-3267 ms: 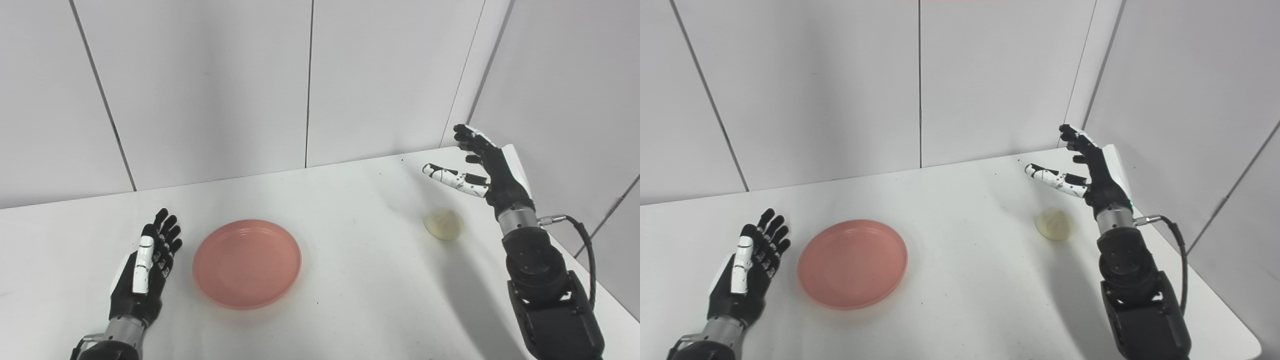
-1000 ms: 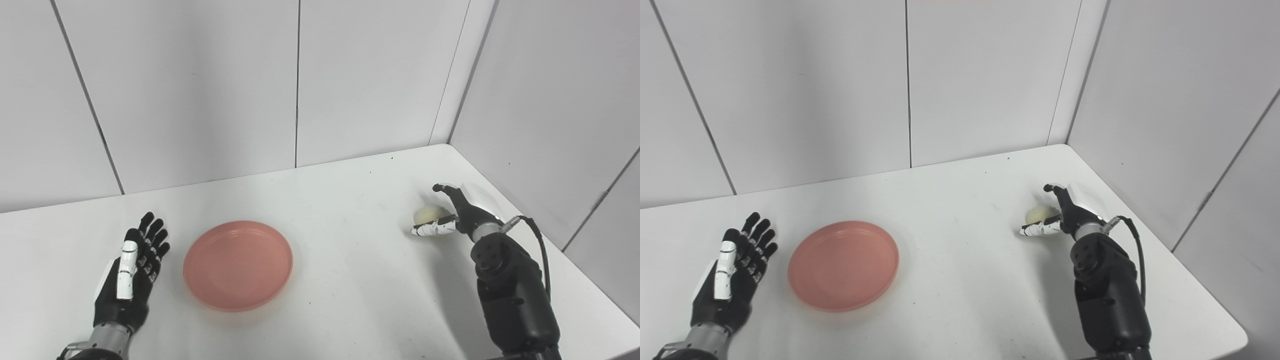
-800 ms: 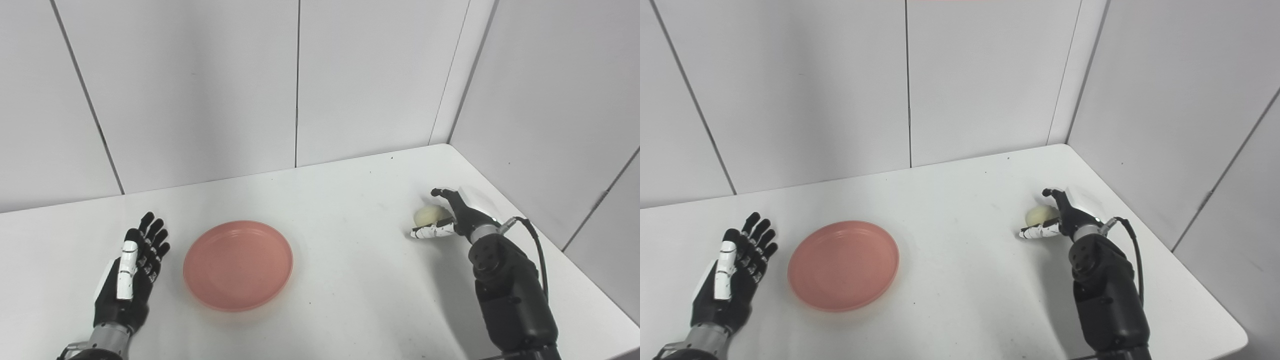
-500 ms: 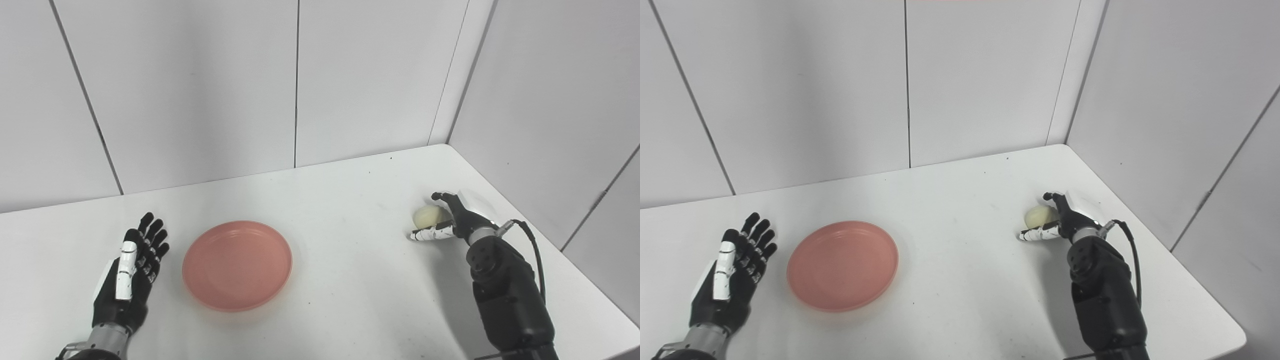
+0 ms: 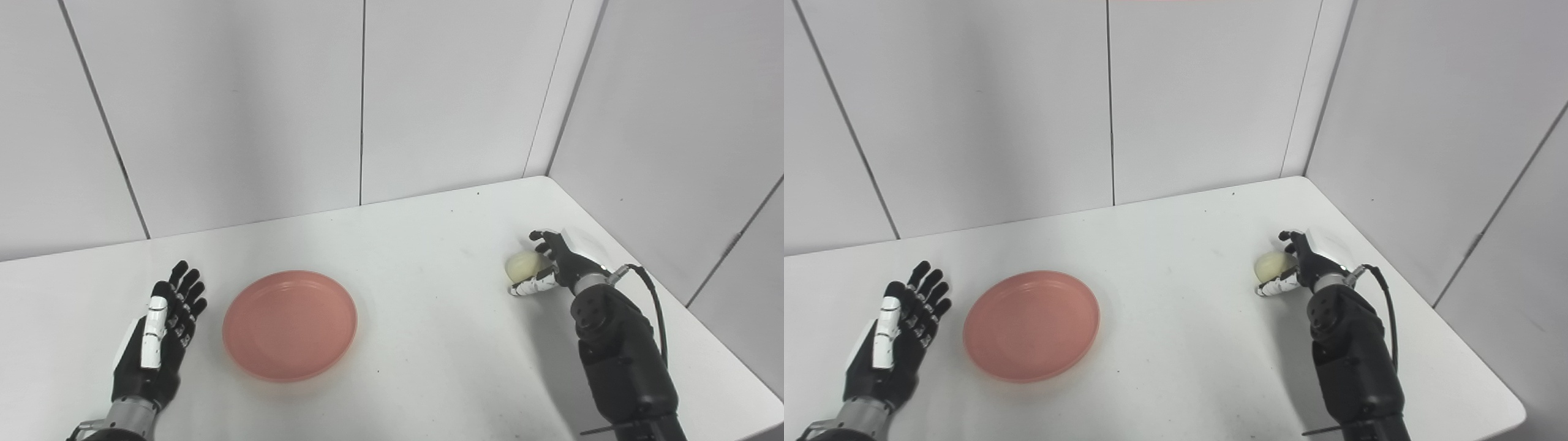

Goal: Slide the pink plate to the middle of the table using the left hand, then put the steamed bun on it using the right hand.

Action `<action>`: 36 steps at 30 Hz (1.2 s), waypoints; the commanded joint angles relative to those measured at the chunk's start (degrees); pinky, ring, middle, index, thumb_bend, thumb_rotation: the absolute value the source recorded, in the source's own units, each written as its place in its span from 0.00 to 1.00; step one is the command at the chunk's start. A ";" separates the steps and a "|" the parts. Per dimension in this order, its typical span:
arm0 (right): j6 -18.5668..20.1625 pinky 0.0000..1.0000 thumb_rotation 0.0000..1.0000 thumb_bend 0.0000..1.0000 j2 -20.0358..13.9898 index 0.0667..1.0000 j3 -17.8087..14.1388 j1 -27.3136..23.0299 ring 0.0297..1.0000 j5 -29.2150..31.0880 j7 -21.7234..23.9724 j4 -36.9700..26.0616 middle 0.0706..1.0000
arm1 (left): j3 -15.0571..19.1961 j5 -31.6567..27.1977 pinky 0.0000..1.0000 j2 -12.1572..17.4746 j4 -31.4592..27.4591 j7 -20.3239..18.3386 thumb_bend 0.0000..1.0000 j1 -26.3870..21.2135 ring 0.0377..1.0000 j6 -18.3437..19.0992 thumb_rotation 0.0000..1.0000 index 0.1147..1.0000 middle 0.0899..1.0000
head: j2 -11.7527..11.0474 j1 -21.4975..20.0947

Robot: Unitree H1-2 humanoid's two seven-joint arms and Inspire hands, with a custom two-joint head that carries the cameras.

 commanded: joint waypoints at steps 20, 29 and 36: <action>-0.43 0.51 0.00 0.55 -3.40 0.69 1.61 0.12 0.61 6.86 -1.10 -1.50 0.68 | -0.42 -0.01 1.00 0.49 0.74 -0.34 0.64 1.27 1.00 2.19 1.00 1.00 1.00 | 0.24 0.33; -0.46 0.46 0.00 0.59 -3.94 0.60 2.18 0.01 0.51 7.76 -3.72 -1.53 0.56 | -0.48 0.00 1.00 0.11 -0.06 0.12 0.62 1.47 1.00 3.09 1.00 1.00 1.00 | 0.01 0.83; -0.45 0.43 0.00 0.52 -4.28 0.49 2.21 0.31 0.46 9.27 -5.21 -2.77 0.41 | -1.29 1.31 1.00 -0.35 0.36 0.85 0.63 1.58 1.00 2.45 1.00 1.00 1.00 | -0.58 2.30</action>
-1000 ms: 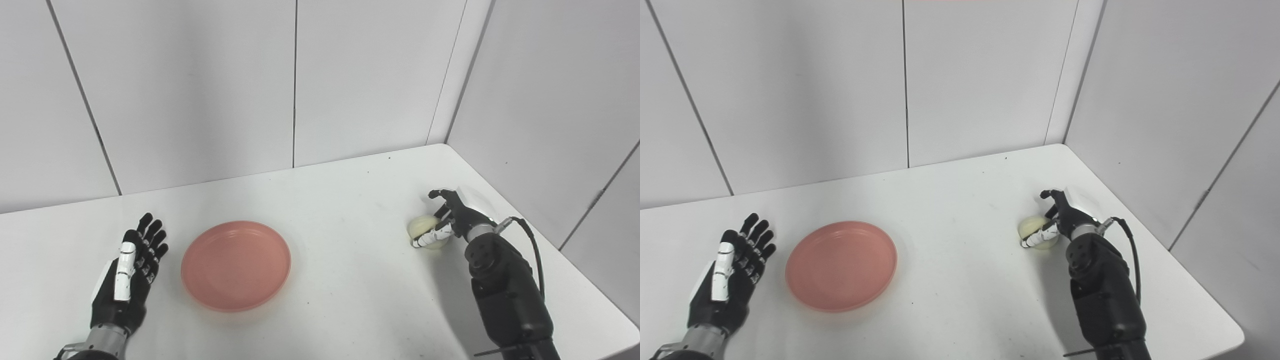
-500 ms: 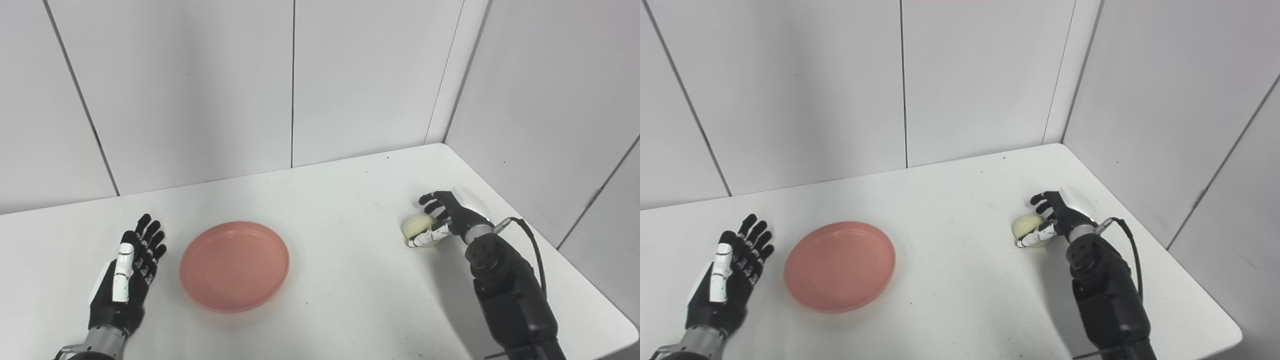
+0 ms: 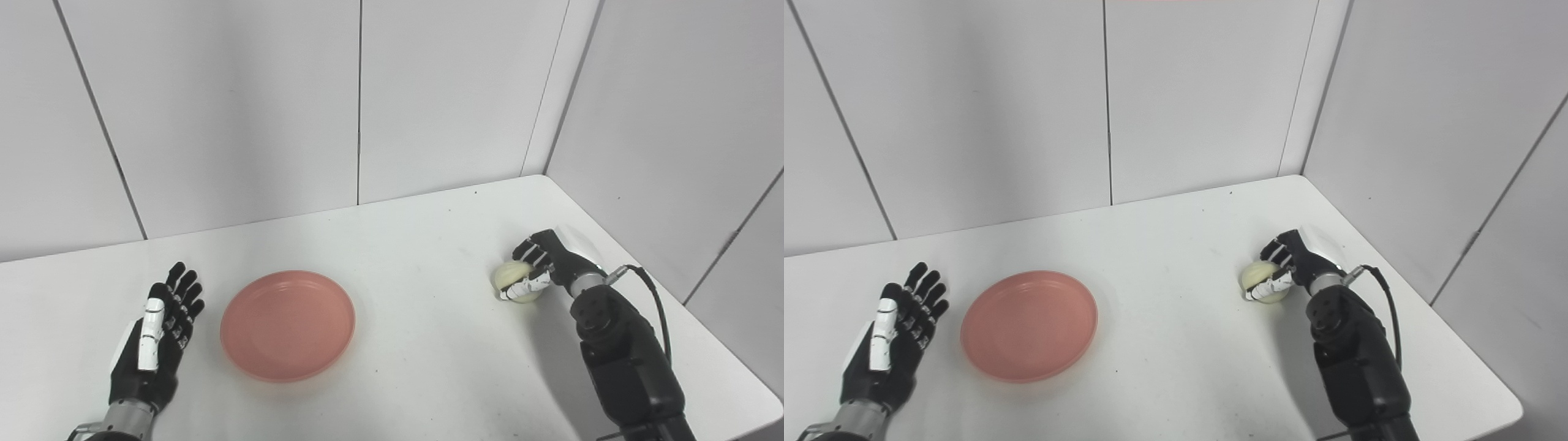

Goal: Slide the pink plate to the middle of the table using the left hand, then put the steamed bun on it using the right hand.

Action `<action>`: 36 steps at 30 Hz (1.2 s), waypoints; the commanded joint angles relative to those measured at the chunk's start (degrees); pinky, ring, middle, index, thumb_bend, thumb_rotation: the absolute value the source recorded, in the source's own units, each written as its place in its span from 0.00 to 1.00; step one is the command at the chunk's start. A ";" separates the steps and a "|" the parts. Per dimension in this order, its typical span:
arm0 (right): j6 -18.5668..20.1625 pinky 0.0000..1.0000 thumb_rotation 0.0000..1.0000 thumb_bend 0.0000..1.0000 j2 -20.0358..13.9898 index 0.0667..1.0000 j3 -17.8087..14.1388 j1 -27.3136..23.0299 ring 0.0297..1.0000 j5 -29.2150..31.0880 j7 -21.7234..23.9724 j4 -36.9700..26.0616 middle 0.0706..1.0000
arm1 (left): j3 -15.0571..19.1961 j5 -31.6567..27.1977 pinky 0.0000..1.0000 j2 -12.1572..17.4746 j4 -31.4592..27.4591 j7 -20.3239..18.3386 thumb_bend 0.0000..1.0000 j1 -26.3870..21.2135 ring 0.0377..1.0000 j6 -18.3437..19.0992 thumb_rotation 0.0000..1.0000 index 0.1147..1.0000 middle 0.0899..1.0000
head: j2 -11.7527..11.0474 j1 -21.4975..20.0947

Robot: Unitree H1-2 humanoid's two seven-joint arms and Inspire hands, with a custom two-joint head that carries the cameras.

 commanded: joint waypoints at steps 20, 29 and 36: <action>-5.45 0.44 0.00 0.53 -4.81 0.47 0.63 0.40 0.44 12.77 -8.22 -3.37 0.43 | -2.91 2.81 1.00 -2.79 -0.02 3.87 0.63 1.98 1.00 2.41 1.00 1.00 1.00 | -0.11 6.47; -10.83 0.44 0.00 0.53 -5.31 0.47 2.81 0.69 0.43 17.42 -8.55 -5.12 0.42 | -3.77 4.25 1.00 -4.36 -0.02 5.24 0.61 1.99 1.00 2.75 1.00 1.00 1.00 | -0.22 10.12; -13.84 0.39 0.00 0.52 -4.54 0.47 4.42 1.28 0.41 19.15 -9.85 -7.31 0.42 | -3.89 4.75 1.00 -5.84 1.64 6.26 0.60 1.45 1.00 1.64 1.00 1.00 1.00 | 0.00 13.86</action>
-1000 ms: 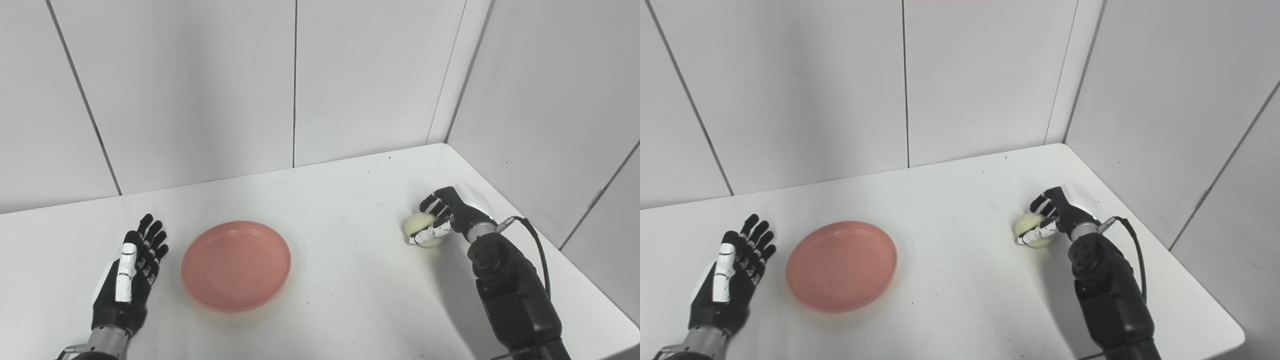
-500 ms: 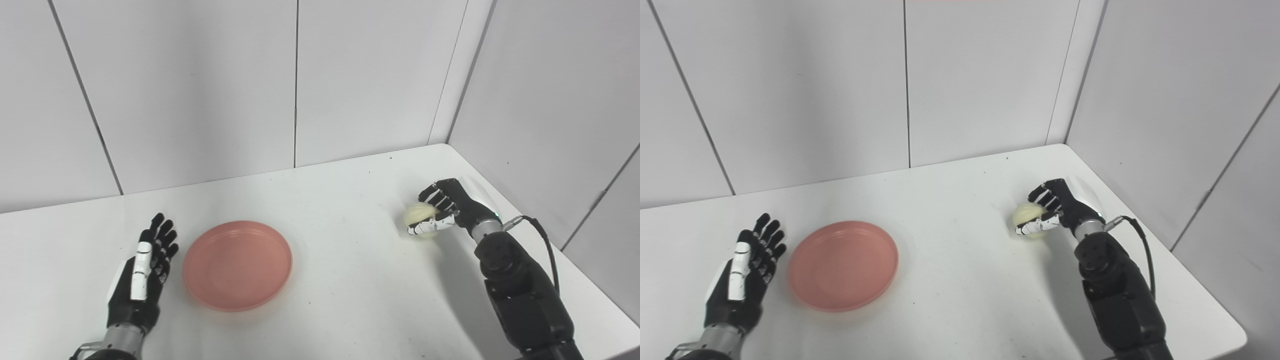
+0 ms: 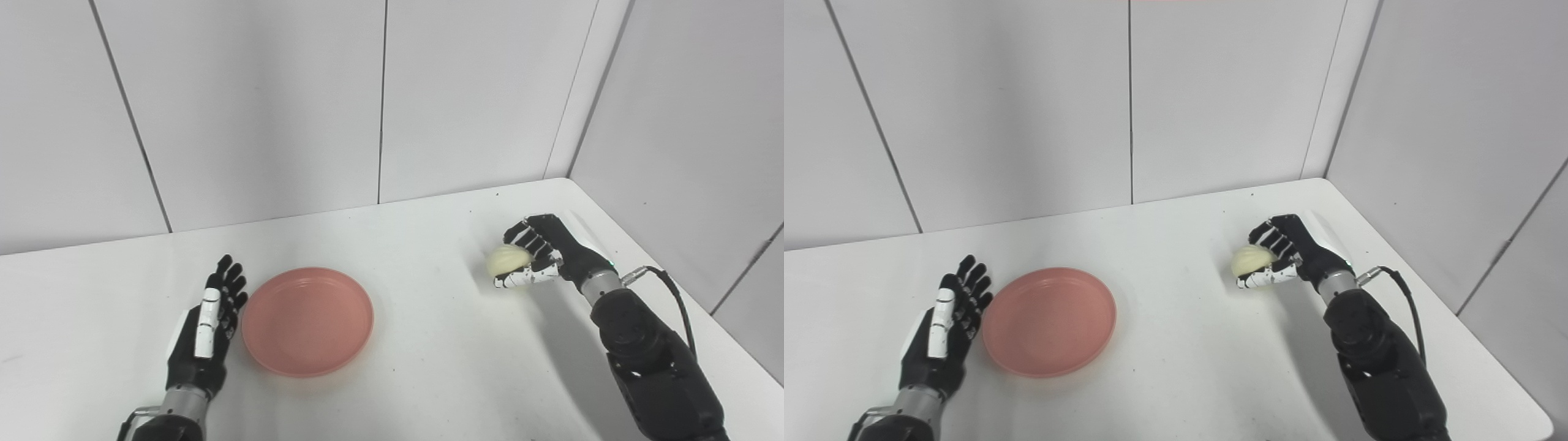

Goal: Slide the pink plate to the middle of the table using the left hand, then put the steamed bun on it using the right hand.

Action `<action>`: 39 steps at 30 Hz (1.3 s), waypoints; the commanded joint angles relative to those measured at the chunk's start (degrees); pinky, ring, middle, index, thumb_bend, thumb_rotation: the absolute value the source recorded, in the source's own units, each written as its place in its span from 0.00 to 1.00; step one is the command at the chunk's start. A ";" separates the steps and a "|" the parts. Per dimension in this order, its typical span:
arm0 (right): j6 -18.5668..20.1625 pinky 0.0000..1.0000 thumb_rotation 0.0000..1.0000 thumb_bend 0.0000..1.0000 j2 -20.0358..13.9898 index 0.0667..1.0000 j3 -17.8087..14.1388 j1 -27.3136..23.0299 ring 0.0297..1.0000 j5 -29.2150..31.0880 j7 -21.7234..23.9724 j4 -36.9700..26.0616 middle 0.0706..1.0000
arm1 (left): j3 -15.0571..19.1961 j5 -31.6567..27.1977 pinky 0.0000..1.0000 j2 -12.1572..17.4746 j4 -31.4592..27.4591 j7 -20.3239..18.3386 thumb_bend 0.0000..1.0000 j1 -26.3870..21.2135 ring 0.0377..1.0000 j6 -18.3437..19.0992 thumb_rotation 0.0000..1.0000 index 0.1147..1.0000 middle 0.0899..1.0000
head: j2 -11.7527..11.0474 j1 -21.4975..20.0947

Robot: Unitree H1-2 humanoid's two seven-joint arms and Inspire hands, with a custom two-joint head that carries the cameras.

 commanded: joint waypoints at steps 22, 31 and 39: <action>-13.40 0.36 0.00 0.52 8.57 0.47 2.46 0.37 0.41 4.59 -6.98 -4.83 0.43 | -1.29 3.25 1.00 -3.29 5.64 3.69 0.59 -0.42 1.00 -0.54 1.00 1.00 1.00 | 0.76 9.34; -14.68 0.36 0.00 0.52 10.51 0.49 4.45 1.10 0.40 4.03 -7.27 -4.60 0.41 | -1.25 3.81 1.00 -3.37 6.78 3.90 0.61 -0.84 1.00 -0.77 1.00 1.00 1.00 | 0.83 11.75; -16.43 0.36 0.00 0.52 10.71 0.49 7.20 1.27 0.40 4.13 -6.66 -3.95 0.41 | -1.42 4.71 1.00 -3.92 7.97 4.73 0.61 -1.27 1.00 -1.52 1.00 1.00 1.00 | 0.77 14.19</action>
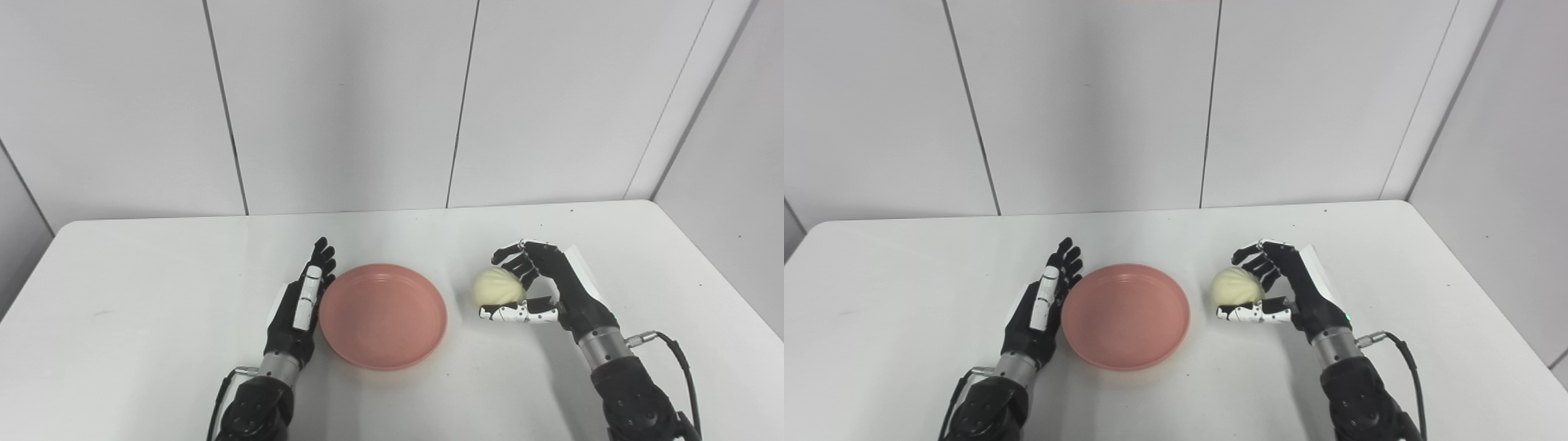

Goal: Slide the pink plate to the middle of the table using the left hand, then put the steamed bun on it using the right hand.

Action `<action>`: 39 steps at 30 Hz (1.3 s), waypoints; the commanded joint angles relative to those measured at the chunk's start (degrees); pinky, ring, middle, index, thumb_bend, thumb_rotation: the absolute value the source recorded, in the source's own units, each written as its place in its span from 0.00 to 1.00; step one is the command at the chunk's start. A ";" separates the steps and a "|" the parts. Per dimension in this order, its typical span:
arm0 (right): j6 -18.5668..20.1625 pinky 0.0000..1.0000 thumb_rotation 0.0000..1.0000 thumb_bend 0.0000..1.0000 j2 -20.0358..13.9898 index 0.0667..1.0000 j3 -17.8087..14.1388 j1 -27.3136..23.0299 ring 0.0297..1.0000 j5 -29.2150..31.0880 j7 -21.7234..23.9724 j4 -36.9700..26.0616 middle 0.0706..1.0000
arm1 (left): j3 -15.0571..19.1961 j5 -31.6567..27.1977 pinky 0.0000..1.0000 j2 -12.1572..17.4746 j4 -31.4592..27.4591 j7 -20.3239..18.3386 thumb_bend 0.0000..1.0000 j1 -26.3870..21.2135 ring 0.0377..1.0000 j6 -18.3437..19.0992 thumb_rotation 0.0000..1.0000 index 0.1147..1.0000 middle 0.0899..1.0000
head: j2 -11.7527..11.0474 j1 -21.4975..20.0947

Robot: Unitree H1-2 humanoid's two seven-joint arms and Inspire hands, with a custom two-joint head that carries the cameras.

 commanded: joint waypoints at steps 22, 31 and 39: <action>0.25 0.29 0.00 0.51 4.58 0.51 5.58 -6.56 0.35 -1.53 3.59 -6.10 0.43 | -0.93 1.81 1.00 -0.31 6.16 1.18 0.62 -0.10 1.00 -0.75 1.00 1.00 1.00 | -0.22 2.77; -3.49 0.34 0.00 0.51 6.47 0.50 7.35 -8.84 0.38 -1.20 3.05 -0.53 0.44 | -0.86 1.53 1.00 -0.17 5.22 1.07 0.63 0.41 1.00 -0.22 1.00 1.00 1.00 | -0.02 2.34; -7.77 0.37 0.00 0.51 6.92 0.49 10.46 -10.97 0.39 -5.09 0.93 7.32 0.45 | -0.88 1.39 1.00 -0.08 4.70 0.81 0.61 0.66 1.00 0.02 1.00 1.00 1.00 | 0.17 2.60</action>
